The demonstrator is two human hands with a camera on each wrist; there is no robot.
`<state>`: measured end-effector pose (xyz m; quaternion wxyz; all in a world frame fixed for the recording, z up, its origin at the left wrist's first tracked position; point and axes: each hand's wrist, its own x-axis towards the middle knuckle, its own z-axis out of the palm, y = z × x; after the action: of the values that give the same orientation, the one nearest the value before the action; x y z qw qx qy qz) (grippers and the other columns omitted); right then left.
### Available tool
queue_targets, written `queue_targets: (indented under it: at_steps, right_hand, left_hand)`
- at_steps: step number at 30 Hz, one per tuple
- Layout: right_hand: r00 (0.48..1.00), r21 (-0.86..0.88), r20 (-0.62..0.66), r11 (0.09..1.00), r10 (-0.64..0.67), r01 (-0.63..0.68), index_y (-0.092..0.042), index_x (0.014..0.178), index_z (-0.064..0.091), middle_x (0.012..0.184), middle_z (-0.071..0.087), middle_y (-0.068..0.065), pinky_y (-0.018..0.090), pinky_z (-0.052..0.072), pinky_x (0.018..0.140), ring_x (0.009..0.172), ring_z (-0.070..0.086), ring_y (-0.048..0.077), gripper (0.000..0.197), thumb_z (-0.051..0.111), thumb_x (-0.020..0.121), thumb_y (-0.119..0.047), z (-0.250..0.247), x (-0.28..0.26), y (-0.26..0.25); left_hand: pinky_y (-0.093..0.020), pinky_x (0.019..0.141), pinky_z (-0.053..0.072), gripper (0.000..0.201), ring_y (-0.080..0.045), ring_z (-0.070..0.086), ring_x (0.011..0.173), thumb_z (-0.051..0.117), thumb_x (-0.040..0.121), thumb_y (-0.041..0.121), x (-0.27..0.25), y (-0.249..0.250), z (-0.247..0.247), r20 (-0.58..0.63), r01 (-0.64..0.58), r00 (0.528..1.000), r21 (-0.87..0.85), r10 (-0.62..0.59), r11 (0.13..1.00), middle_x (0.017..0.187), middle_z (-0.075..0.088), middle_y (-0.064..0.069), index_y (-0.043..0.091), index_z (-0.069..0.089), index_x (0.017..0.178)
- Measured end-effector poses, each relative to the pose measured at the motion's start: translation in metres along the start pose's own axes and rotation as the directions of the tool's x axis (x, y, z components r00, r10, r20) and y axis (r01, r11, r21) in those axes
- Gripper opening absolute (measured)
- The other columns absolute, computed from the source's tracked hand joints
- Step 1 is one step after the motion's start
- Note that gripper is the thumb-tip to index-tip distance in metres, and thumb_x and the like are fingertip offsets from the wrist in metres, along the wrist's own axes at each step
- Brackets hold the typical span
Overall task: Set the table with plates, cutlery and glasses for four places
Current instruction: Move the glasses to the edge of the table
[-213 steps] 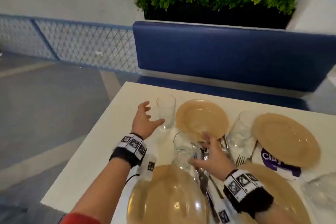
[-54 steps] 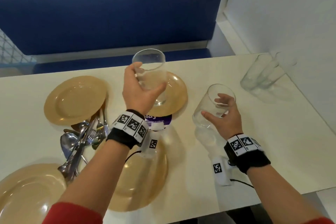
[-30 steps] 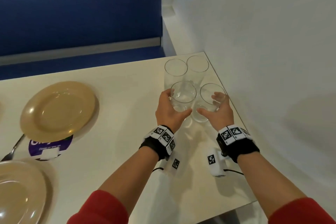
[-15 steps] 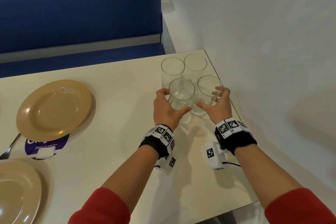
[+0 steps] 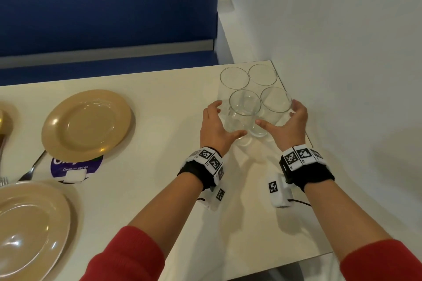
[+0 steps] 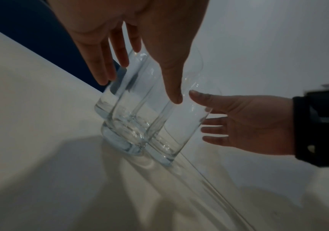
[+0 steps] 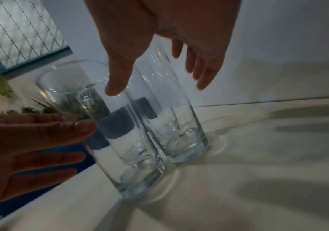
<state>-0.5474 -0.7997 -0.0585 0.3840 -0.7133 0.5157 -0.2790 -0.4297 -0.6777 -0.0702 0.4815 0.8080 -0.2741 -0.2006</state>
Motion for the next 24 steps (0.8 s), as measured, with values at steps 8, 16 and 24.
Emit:
queue_targets:
  at_steps: [8,16,24]
  right_hand:
    - [0.8,-0.253,-0.029,0.779,-0.599,0.574,-0.012,0.111,0.055,0.114,0.053,0.012,0.025,0.028,0.091,0.107,0.043,0.026,0.061,0.075,0.061,-0.042,0.04,-0.073,-0.082]
    - [0.821,-0.012,0.518,0.957,-0.241,0.288,-0.013,0.113,0.052,0.103,0.05,-0.005,0.027,0.045,0.081,0.088,0.05,0.013,0.042,0.071,0.079,-0.029,0.225,-0.211,-0.154]
    - [0.771,-0.14,0.532,0.934,0.351,-0.328,-0.008,0.099,0.054,0.084,0.065,0.012,0.022,0.054,0.058,0.061,0.061,0.023,0.027,0.053,0.091,-0.034,0.304,-0.231,-0.145]
  left_hand:
    - [-0.022,0.089,0.042,0.052,-0.014,0.051,0.113,0.07,0.08,0.023,-0.018,-0.044,-0.13,-0.16,0.059,0.986,0.117,-0.04,0.991,0.126,0.046,0.0,0.017,0.047,0.126]
    - [-0.031,0.098,0.042,0.053,-0.023,0.049,0.118,0.071,0.078,0.023,-0.059,-0.164,-0.364,-0.154,0.255,0.966,0.427,-0.208,0.868,0.129,0.048,-0.004,0.018,0.051,0.127]
    - [-0.04,0.102,0.043,0.055,-0.025,0.049,0.123,0.068,0.082,0.037,-0.082,-0.219,-0.421,0.039,0.177,0.948,0.759,-0.315,0.627,0.135,0.047,-0.006,0.021,0.05,0.132]
